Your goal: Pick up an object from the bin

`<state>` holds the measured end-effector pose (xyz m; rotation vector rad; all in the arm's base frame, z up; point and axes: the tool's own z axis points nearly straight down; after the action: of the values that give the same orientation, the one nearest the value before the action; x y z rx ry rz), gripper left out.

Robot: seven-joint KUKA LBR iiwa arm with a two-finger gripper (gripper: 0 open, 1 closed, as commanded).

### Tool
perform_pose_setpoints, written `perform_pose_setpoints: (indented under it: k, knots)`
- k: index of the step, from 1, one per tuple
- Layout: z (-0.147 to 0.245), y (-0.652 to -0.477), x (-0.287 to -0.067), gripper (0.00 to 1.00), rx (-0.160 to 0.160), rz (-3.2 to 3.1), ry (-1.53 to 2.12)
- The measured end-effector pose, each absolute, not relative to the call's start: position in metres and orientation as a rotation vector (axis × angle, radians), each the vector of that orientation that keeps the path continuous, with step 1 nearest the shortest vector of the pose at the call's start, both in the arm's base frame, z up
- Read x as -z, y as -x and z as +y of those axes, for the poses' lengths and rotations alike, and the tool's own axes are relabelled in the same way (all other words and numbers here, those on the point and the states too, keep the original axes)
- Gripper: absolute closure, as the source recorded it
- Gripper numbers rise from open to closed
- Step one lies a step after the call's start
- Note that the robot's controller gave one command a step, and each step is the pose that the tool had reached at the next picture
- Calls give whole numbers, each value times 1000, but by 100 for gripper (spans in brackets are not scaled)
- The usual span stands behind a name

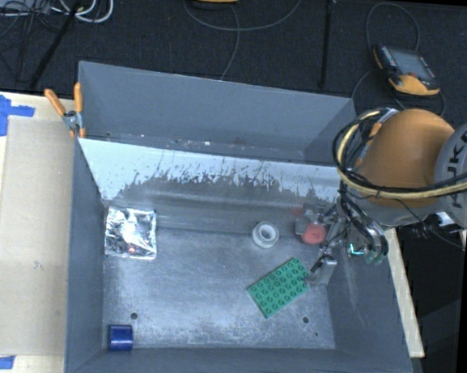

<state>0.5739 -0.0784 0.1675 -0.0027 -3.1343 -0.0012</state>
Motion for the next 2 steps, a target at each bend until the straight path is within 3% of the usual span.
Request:
perform_pose_setpoints:
  k: [1,2]
  knots:
    - [-103,-565,-67,0,4,-3028,-821]
    - [-88,-559,-100,0,2,-2983,-993]
